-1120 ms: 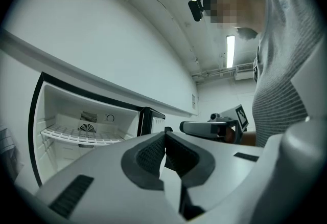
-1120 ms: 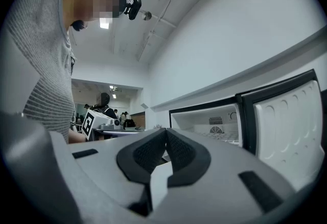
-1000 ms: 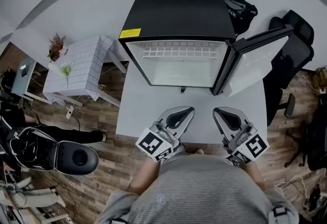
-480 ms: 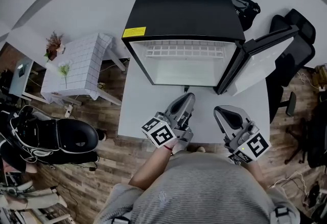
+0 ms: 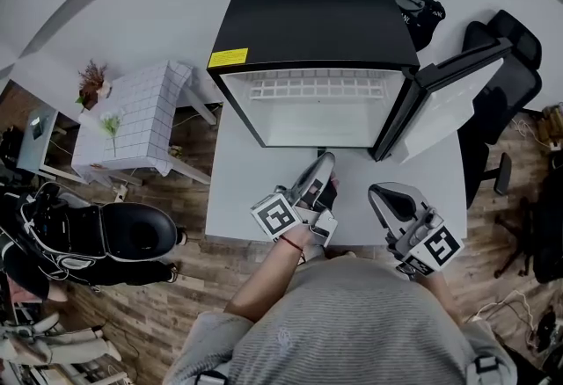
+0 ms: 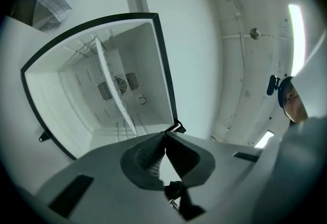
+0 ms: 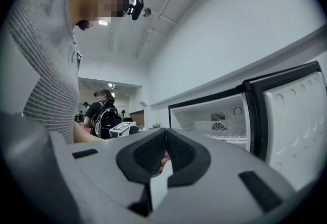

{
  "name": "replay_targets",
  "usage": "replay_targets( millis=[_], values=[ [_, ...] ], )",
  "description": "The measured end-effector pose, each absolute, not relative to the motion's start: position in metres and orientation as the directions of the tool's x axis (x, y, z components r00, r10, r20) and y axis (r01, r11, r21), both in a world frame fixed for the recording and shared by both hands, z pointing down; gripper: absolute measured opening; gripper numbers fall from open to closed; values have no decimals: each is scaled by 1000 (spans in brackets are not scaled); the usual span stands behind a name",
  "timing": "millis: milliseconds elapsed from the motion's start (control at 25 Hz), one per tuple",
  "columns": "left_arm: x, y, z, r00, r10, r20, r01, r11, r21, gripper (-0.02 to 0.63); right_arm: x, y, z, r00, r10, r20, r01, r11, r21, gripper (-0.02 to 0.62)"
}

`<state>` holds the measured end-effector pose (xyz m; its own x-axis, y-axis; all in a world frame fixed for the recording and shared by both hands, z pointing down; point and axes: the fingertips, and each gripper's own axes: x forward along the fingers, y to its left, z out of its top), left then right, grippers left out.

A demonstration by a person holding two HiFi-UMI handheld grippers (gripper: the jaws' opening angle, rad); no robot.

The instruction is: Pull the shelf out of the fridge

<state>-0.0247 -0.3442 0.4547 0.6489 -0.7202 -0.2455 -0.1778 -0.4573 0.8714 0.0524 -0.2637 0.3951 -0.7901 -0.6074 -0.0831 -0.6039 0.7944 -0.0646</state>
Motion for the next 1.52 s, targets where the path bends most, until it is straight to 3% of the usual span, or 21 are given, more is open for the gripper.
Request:
replay_targets(
  millis=[160,400,680,880,920,1040,1520],
  values=[
    [-26,-349,458,606,-747,-273,-69,-391,918,12,54,-261,397,-789,-609,-75,-605,793,-71,12],
    [-27,-363,456,560,-769,-310,1,-373,928,12,57,-260,391,-780,-621,-79,-619,784,-52,12],
    [-31,-387,473,515,-814,-269,37,-292,956,14,57,-258,395,-771,-633,-64,-632,774,-35,12],
    [-44,-409,492,507,-837,-205,-88,-287,954,17,54,-255,393,-767,-634,-95,-630,773,-70,12],
    [-45,-413,495,507,-840,-194,-104,-283,953,42,54,-254,392,-766,-635,-100,-631,772,-71,12],
    [-42,-421,493,507,-836,-208,-64,-278,959,102,56,-250,392,-760,-642,-100,-639,767,-62,12],
    [-42,-457,514,487,-855,-176,-28,-217,976,119,60,-253,397,-746,-662,-68,-660,750,-53,12]
  ],
)
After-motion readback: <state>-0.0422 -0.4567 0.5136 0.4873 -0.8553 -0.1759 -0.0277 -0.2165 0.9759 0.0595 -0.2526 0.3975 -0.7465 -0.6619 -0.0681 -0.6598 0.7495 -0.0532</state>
